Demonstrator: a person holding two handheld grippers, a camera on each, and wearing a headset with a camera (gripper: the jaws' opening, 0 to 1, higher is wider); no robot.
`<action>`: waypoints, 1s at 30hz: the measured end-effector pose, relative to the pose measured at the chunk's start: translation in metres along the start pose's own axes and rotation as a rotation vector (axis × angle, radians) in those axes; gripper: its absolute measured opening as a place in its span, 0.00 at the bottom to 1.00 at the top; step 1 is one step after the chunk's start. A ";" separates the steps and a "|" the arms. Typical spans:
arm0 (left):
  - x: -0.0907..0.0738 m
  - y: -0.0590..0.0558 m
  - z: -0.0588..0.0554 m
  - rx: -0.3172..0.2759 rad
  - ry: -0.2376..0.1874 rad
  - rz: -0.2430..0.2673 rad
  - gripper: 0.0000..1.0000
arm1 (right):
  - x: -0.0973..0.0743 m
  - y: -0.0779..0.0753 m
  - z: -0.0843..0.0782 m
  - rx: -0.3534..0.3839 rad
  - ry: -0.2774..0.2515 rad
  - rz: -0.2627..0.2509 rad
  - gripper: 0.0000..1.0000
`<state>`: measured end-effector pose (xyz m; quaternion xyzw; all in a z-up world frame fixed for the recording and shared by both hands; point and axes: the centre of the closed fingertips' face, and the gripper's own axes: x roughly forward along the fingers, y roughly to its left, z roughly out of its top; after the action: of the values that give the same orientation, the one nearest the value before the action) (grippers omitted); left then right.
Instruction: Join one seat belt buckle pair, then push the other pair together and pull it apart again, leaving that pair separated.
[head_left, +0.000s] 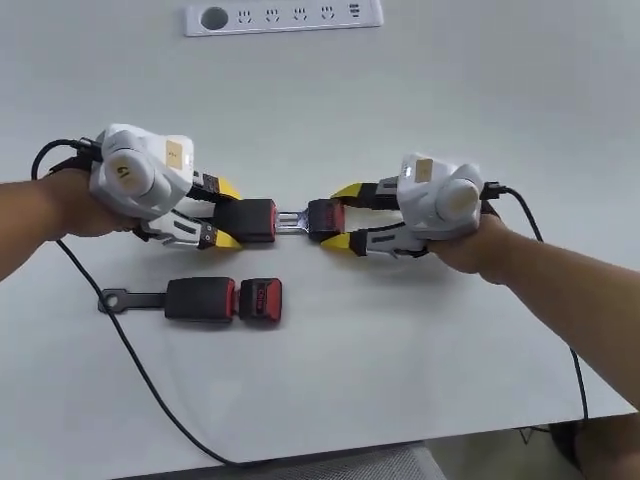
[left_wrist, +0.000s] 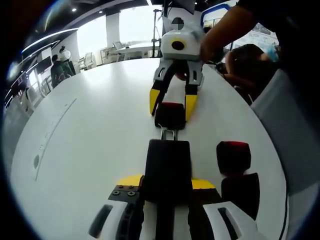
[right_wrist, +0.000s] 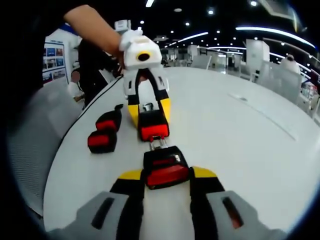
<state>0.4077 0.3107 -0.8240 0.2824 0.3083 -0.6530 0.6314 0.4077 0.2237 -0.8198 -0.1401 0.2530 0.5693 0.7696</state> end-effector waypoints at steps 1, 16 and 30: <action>0.000 0.000 0.000 0.000 0.002 -0.002 0.34 | 0.001 -0.001 0.000 -0.005 0.004 -0.002 0.35; 0.000 -0.001 0.003 0.012 0.020 0.001 0.34 | 0.011 0.001 0.005 -0.001 0.019 -0.006 0.35; 0.000 -0.002 0.001 0.022 0.035 -0.005 0.33 | 0.022 0.006 0.009 0.022 0.021 -0.020 0.35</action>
<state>0.4062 0.3095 -0.8233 0.2998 0.3130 -0.6530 0.6211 0.4089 0.2480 -0.8242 -0.1401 0.2661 0.5570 0.7741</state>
